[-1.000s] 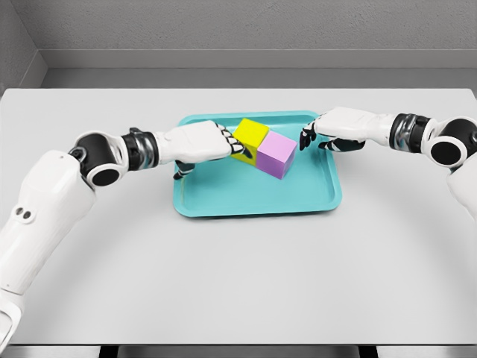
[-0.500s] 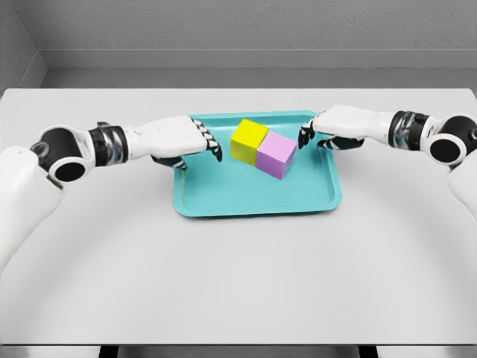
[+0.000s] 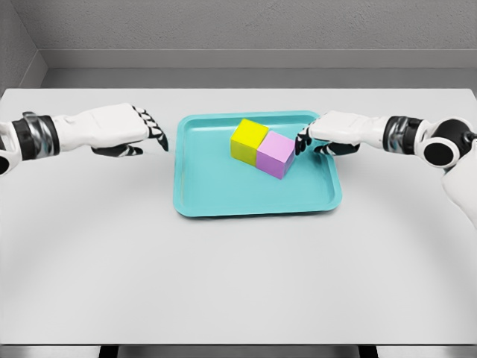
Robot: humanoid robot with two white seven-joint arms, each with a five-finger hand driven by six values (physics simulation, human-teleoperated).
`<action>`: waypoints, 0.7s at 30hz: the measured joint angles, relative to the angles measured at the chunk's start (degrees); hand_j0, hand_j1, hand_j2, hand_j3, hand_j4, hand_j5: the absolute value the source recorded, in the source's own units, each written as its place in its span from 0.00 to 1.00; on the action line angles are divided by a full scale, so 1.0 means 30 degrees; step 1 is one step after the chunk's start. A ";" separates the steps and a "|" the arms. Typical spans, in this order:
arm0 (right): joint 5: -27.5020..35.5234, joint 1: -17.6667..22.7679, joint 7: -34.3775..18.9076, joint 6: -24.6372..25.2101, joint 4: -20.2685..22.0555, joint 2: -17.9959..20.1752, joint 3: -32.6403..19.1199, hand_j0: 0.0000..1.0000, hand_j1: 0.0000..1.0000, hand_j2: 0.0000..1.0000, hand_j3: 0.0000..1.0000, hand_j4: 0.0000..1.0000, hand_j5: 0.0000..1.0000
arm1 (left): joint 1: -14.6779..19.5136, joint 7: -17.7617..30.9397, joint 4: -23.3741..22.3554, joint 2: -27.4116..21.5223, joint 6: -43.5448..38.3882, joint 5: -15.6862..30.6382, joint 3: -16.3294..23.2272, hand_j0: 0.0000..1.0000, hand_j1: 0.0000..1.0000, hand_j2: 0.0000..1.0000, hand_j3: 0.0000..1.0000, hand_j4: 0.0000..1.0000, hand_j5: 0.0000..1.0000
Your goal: Push two cubes
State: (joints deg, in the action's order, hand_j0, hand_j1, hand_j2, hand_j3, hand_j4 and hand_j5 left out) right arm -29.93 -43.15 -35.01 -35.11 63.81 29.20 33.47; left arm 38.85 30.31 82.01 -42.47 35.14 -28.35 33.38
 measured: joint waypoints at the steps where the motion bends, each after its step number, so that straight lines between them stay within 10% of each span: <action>1: 0.0041 0.0000 0.0007 0.0033 -0.0017 -0.0053 0.0000 0.55 0.55 0.55 0.55 0.55 0.55 | 0.0000 0.0004 -0.0018 -0.0222 0.0000 0.0131 -0.0054 0.63 0.63 0.63 0.63 0.63 0.63; 21: 0.0317 0.0175 -0.0003 -0.0018 0.1553 0.1906 -0.0528 0.63 0.63 0.63 0.63 0.63 0.63 | -0.0557 0.0009 -0.0026 -0.1094 -0.0001 0.0563 -0.0682 0.66 0.66 0.66 0.66 0.66 0.66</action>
State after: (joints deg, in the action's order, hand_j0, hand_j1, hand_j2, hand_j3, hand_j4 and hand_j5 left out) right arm -28.98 -42.63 -35.02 -35.17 68.47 34.91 31.89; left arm 37.18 30.34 81.93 -45.75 35.14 -26.66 31.33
